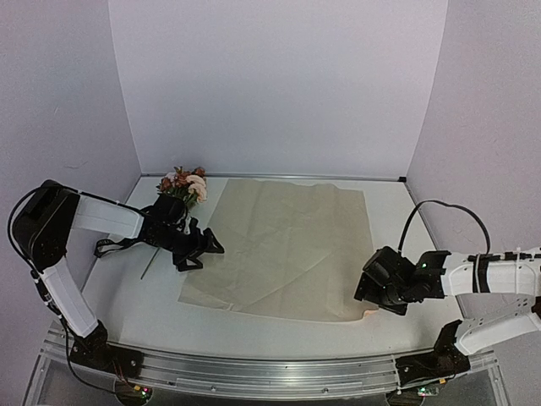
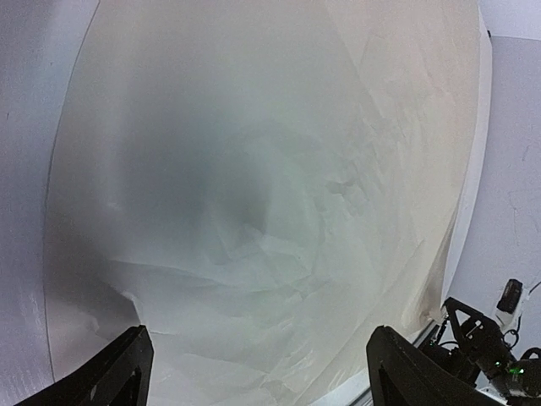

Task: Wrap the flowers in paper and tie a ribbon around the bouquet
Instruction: Unfold the folded wrapping paper at the center of the board, then adjust the flattened wrapping paper at the center of the board.

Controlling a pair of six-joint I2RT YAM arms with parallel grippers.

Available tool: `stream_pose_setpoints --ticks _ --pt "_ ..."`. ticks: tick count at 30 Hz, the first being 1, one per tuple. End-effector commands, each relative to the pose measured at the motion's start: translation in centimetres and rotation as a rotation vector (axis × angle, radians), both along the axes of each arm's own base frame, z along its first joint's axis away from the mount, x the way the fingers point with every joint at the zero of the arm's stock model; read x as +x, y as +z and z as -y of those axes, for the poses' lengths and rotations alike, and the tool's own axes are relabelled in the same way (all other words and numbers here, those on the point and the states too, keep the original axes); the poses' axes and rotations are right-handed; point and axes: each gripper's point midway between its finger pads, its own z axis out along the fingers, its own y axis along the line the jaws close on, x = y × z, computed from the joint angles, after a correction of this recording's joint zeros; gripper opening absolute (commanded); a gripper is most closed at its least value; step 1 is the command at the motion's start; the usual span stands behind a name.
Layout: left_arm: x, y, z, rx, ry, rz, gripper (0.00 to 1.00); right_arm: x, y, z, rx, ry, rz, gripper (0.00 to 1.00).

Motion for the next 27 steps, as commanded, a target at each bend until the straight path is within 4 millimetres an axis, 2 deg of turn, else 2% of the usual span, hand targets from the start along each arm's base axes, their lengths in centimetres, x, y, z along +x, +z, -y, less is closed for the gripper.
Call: stream_pose_setpoints --ticks 1,6,13,17,19,26,27 --pt "1.6 5.7 1.2 -0.065 -0.021 0.133 0.91 -0.6 -0.5 -0.6 0.107 0.025 -0.051 0.87" --pt "1.9 7.6 1.2 -0.093 0.007 0.159 0.91 -1.8 -2.0 1.6 0.131 -0.063 -0.076 0.74" --pt "2.3 8.8 0.2 -0.085 0.097 0.175 0.91 -2.8 -3.5 2.7 0.124 -0.119 -0.119 0.65" --pt "2.1 8.9 0.0 -0.099 0.122 0.164 0.92 -2.5 -3.7 2.4 0.123 -0.112 -0.114 0.61" --pt "1.9 8.5 0.0 -0.102 0.129 0.148 0.91 -2.2 -3.6 2.1 0.134 -0.105 -0.106 0.52" --pt "1.3 7.4 -0.1 -0.101 0.123 0.122 0.91 -2.4 -2.9 1.0 0.180 -0.073 -0.104 0.03" --pt "1.3 7.3 0.0 -0.103 0.120 0.123 0.91 -2.5 -2.6 0.8 0.186 -0.073 -0.093 0.00"
